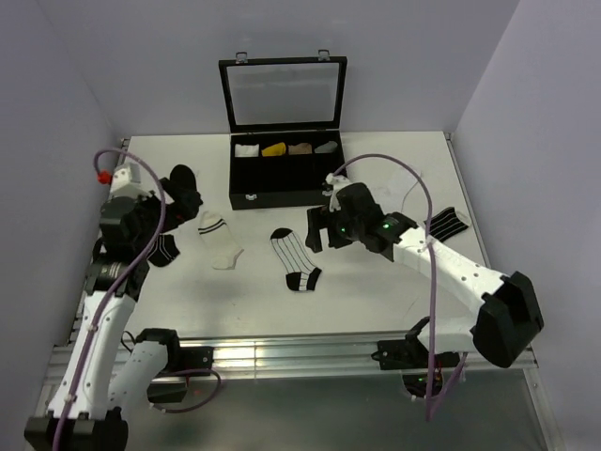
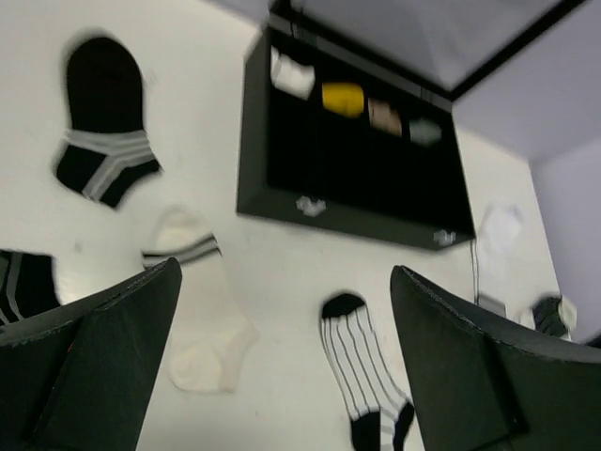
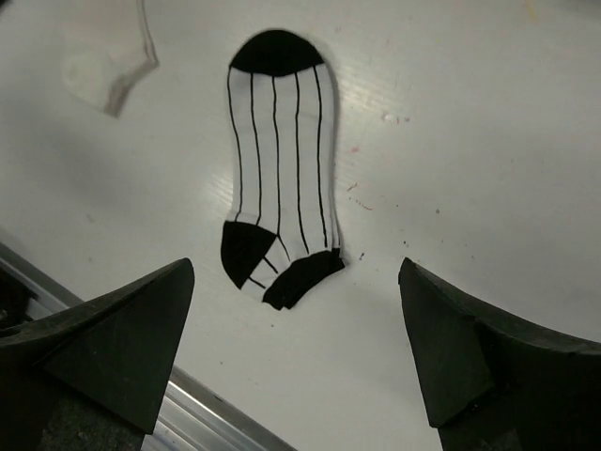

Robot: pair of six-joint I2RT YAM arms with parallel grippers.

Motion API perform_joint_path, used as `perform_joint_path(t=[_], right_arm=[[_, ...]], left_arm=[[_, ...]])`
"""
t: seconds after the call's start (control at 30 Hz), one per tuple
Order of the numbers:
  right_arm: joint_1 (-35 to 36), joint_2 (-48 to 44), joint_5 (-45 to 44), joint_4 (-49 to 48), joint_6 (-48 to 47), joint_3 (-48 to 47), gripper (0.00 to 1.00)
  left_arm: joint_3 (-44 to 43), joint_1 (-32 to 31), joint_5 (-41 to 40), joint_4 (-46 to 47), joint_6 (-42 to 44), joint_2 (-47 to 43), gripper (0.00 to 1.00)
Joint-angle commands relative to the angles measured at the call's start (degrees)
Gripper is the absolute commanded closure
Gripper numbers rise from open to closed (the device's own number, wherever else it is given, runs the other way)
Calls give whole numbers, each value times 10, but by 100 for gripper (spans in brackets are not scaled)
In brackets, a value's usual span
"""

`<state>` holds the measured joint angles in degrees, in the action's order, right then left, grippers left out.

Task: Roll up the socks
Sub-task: Adjust the sock at the center of the board.

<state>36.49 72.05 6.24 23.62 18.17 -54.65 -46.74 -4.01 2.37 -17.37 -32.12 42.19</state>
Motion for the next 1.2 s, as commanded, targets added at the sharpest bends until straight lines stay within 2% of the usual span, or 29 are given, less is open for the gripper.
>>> perform_joint_path(t=[0.0,0.1,0.13,0.27,0.33,0.5,0.8,1.0,1.17], right_arm=[[24,32,-39,-13,1,-18,7],[35,67,-43,-31,5,-16,11],[35,77,-40,-34,5,-16,13],[35,106,-45,-39,8,-12,16],[35,110,-48,-44,11,-4,18],[35,101,-62,-50,18,21,19],[31,54,-100,-52,33,81,19],[32,58,-85,-61,25,95,19],[34,66,-40,-93,30,101,19]], left_arm=[[-2,-46,81,-19,-39,71,0],[-6,-126,12,-21,-55,129,1],[-7,-176,-21,-20,-64,144,0],[-9,-243,-57,6,-103,212,4],[-1,-277,-71,57,-138,246,10],[-12,-354,-118,125,-175,350,16],[-33,-403,-162,218,-233,484,23],[-48,-409,-176,228,-220,526,25],[-61,-408,-214,215,-204,544,26]])
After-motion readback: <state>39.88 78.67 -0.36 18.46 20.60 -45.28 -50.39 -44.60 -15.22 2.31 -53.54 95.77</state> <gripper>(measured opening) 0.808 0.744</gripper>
